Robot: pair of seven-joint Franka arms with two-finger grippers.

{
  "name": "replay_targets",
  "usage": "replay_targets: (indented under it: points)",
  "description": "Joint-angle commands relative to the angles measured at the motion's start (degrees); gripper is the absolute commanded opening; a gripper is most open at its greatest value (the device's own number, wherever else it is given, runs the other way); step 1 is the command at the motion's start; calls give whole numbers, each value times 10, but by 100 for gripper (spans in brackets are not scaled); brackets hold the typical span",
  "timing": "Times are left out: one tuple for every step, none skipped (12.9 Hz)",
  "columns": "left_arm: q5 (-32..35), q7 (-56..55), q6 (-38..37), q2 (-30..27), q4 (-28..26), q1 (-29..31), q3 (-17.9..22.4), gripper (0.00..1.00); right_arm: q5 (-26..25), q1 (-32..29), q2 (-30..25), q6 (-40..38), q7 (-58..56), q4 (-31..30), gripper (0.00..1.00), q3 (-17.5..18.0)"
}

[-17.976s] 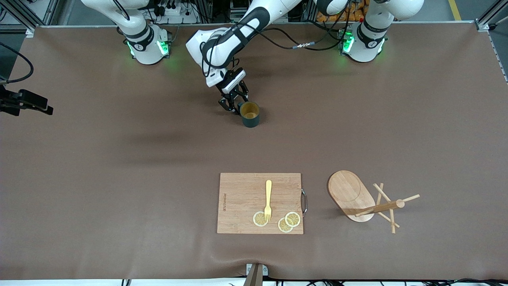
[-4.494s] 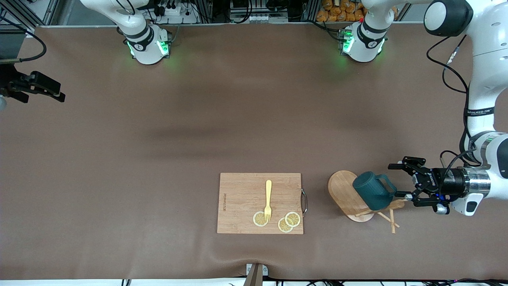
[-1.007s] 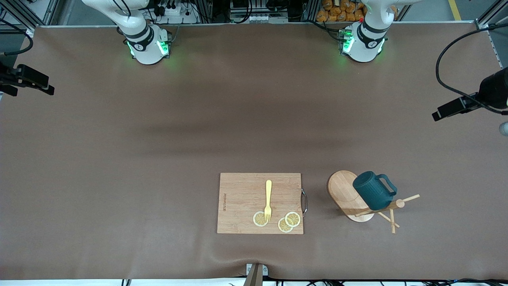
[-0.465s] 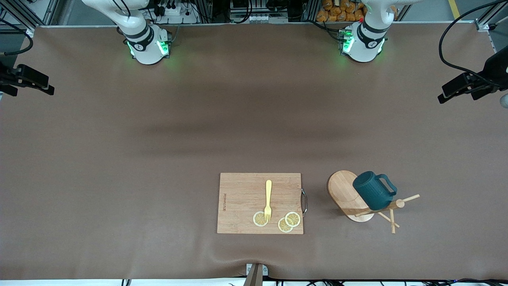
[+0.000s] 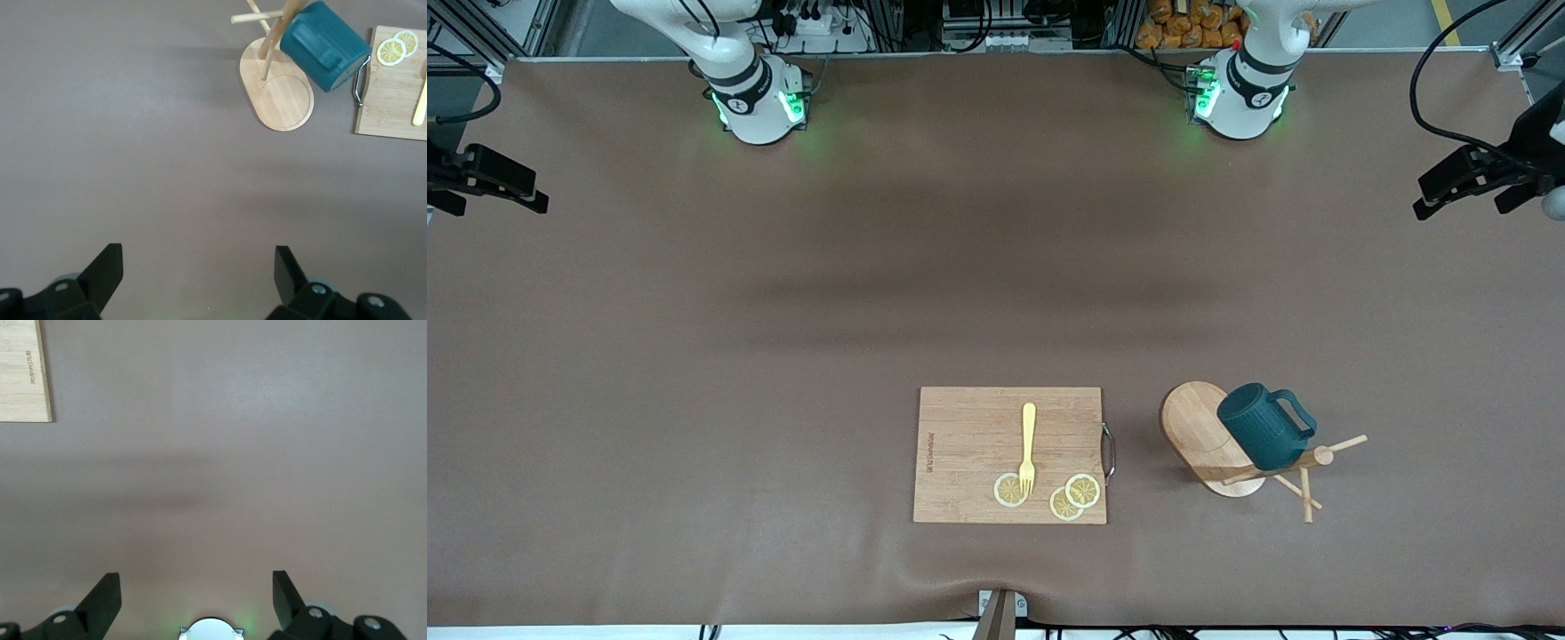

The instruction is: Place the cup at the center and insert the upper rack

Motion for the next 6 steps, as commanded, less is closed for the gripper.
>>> replay_targets:
  points:
    - [18,5,-4,-13,-12,-7,4,100,-1,-15,-6,0,-4,-1,100,13]
    - [28,-2,-7,-12,-10,-10,-1,100,1,-15,-6,0,-3,-1,100,13]
    - [29,0,-7,-9,-5,-11,-1,100,1,-16,-6,-1,-4,-1,100,13]
    - [29,0,-13,-2,5,-13,-1,100,1,-16,-6,-2,-5,-1,100,13]
    - [28,0,-20,8,16,-16,-2,100,1,-16,-6,-2,-5,-1,100,13]
    - [28,0,-25,14,25,-16,-8,100,1,-15,-6,-3,-4,-1,100,13]
